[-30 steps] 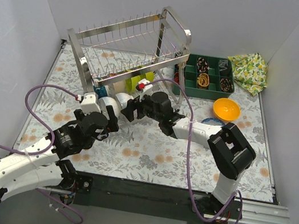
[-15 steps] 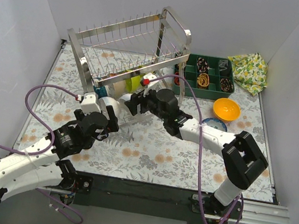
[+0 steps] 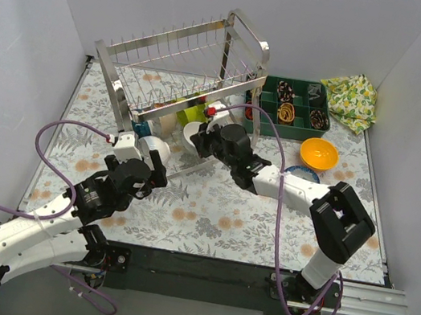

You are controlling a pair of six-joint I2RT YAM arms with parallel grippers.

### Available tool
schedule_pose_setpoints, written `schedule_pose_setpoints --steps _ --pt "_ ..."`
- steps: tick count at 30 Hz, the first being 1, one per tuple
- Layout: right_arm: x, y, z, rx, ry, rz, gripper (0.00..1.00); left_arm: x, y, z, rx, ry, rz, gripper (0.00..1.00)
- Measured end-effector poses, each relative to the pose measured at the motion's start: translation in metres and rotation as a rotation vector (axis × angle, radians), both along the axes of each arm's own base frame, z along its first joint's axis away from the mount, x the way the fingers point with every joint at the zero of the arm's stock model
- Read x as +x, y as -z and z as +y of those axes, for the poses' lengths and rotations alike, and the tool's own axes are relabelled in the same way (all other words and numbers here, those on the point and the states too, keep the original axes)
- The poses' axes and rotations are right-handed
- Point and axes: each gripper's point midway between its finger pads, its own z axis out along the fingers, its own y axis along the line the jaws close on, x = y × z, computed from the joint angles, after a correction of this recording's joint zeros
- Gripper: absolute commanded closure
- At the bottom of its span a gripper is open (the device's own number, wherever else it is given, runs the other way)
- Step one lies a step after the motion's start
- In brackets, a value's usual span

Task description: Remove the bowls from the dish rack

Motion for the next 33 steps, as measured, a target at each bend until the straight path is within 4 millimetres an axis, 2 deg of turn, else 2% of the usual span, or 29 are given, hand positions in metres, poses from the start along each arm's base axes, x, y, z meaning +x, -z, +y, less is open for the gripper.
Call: schedule_pose_setpoints --steps 4,10,14,18,23,26,30,33 --pt "0.008 0.014 -0.009 -0.020 0.036 0.049 0.70 0.000 -0.001 0.000 -0.004 0.002 -0.002 0.05" --pt "0.009 0.028 -0.020 -0.075 0.063 0.094 0.57 -0.001 -0.002 0.000 -0.010 0.003 -0.006 0.05" --pt "0.004 0.027 -0.013 -0.105 0.000 0.096 0.54 -0.001 -0.002 0.000 -0.010 0.004 -0.004 0.05" --pt "0.003 0.026 0.003 -0.137 -0.097 0.080 0.53 -0.001 -0.002 -0.001 -0.012 0.008 -0.003 0.04" --pt "0.002 0.045 0.011 -0.209 -0.164 0.087 0.53 -0.001 -0.001 -0.002 -0.014 0.011 -0.001 0.04" --pt "0.004 0.060 0.012 -0.266 -0.184 0.089 0.58 -0.001 -0.001 -0.002 -0.014 0.011 -0.001 0.05" --pt "0.008 0.067 0.013 -0.317 -0.208 0.073 0.84 -0.001 -0.001 -0.002 -0.014 0.011 -0.001 0.04" --pt "0.007 0.068 0.012 -0.340 -0.229 0.056 0.97 -0.001 -0.001 -0.002 -0.014 0.011 -0.001 0.04"
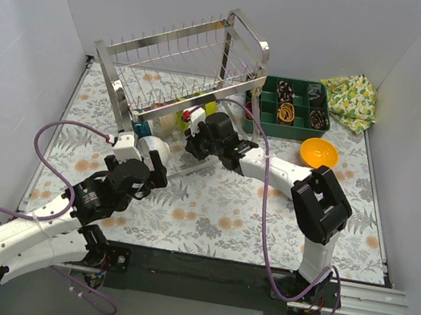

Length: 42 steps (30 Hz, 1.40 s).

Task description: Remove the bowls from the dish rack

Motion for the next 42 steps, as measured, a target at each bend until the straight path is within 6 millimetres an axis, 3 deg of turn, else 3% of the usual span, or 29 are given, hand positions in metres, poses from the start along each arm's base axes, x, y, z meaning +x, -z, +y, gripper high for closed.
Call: schedule_pose_setpoints --steps 7,13,18,21,24,34,42 --pt "-0.011 -0.004 -0.007 -0.043 -0.054 -0.010 0.99 0.000 0.000 0.000 -0.001 0.000 -0.001 0.04" --pt "-0.028 -0.030 -0.024 -0.059 -0.074 -0.010 0.99 0.000 -0.001 0.000 -0.005 0.000 -0.005 0.04" --pt "-0.047 -0.058 -0.051 -0.057 -0.051 -0.026 0.99 0.000 -0.003 0.000 -0.011 0.000 -0.010 0.04" --pt "-0.059 -0.061 -0.074 -0.075 -0.017 -0.019 0.99 0.000 -0.003 0.000 -0.011 0.000 -0.010 0.04" --pt "-0.073 -0.051 -0.101 -0.117 0.037 0.011 0.99 0.000 -0.003 0.000 -0.011 0.000 -0.009 0.04" --pt "-0.104 0.035 -0.189 -0.383 0.272 0.150 0.99 -0.001 -0.007 0.001 -0.025 0.003 -0.020 0.04" --pt "-0.100 0.066 -0.208 -0.471 0.377 0.163 0.92 -0.002 -0.009 0.001 -0.035 0.003 -0.028 0.03"
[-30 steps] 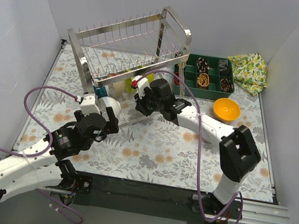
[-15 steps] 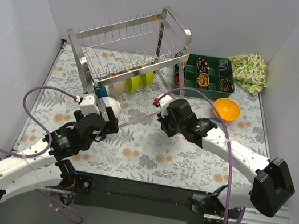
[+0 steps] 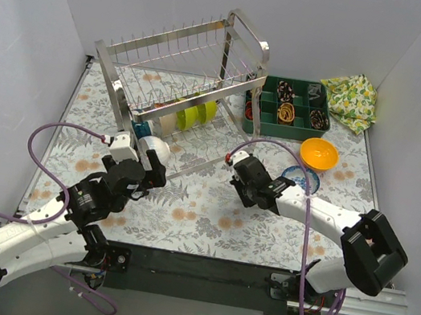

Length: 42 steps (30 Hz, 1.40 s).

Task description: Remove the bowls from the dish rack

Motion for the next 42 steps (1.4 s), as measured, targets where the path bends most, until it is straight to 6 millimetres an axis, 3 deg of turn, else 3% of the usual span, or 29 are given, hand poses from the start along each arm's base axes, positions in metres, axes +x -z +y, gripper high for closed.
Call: schedule_pose_setpoints --steps 8,16,17,22,30,42 --pt "0.014 0.000 0.008 0.041 0.041 -0.055 0.82 0.000 0.000 0.000 -0.001 0.000 -0.001 0.03" --pt "0.015 -0.012 0.022 0.153 0.057 -0.069 0.52 0.000 0.000 0.000 0.000 0.000 0.000 0.03" --pt "0.015 -0.017 0.025 0.175 0.054 -0.075 0.44 0.000 0.000 0.000 0.000 0.000 0.000 0.03" --pt "0.013 -0.050 0.040 0.303 0.012 -0.113 0.28 0.000 0.000 0.000 0.000 0.000 0.000 0.03" --pt "0.011 -0.107 0.095 0.618 -0.130 -0.165 0.14 0.000 0.000 0.000 0.000 0.000 0.000 0.03" --pt "0.030 -0.107 0.191 0.848 -0.240 -0.076 0.11 -0.001 -0.003 0.001 -0.013 -0.003 -0.009 0.03"
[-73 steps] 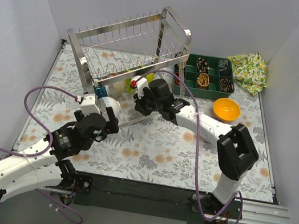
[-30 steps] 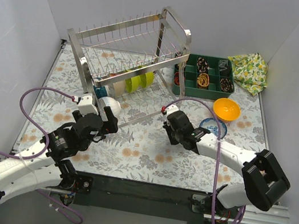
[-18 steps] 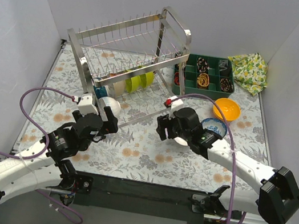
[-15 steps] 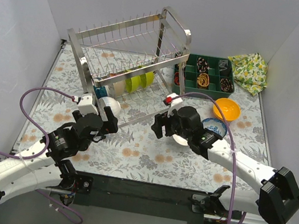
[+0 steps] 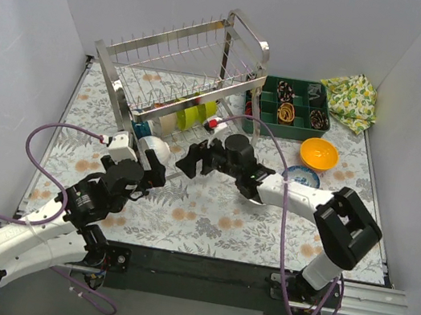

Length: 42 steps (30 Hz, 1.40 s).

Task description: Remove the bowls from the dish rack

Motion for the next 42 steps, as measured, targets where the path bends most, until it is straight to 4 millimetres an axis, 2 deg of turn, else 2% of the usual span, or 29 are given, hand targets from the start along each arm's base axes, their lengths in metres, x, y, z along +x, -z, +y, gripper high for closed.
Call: schedule_pose_setpoints --steps 7,11,17,21,22,24,25,27,28,30,32,37,42 --pt "0.005 -0.002 0.053 0.083 -0.053 -0.006 0.09 0.000 0.000 0.000 -0.001 0.000 0.000 0.03" --pt "0.007 0.006 0.073 0.094 -0.053 -0.002 0.09 0.000 0.000 0.000 -0.001 0.000 0.000 0.03" --pt "0.011 0.024 0.091 0.081 -0.031 0.002 0.11 0.000 0.002 0.000 0.001 -0.001 0.004 0.03" --pt "0.013 0.027 0.095 0.076 -0.023 -0.004 0.25 -0.001 0.003 0.000 0.003 -0.001 0.005 0.03" --pt "0.014 0.025 0.096 0.080 -0.022 -0.008 0.36 -0.001 0.003 0.000 0.003 -0.001 0.005 0.03" --pt "0.015 0.022 0.097 0.085 -0.023 -0.012 0.53 -0.001 0.003 0.000 0.003 -0.001 0.005 0.03" --pt "0.015 0.022 0.097 0.085 -0.024 -0.013 0.69 -0.001 0.003 0.000 0.003 -0.001 0.005 0.03" --pt "0.015 0.022 0.098 0.084 -0.026 -0.018 0.78 -0.001 0.003 0.001 0.003 -0.001 0.005 0.03" --pt "0.015 0.022 0.097 0.083 -0.027 -0.020 0.88 -0.001 0.003 0.000 0.003 -0.001 0.005 0.03" --pt "0.015 0.022 0.097 0.080 -0.029 -0.029 0.91 -0.001 0.003 0.000 0.003 -0.001 0.005 0.03" --pt "0.014 0.022 0.098 0.072 -0.032 -0.047 0.98 -0.001 0.003 0.000 0.003 -0.001 0.005 0.03" --pt "0.013 0.022 0.090 0.039 -0.016 -0.095 0.99 -0.001 0.003 0.001 0.003 -0.001 0.005 0.03" --pt "0.017 0.011 0.074 0.007 0.034 -0.163 0.99 -0.001 0.003 0.001 0.003 -0.002 0.005 0.03"
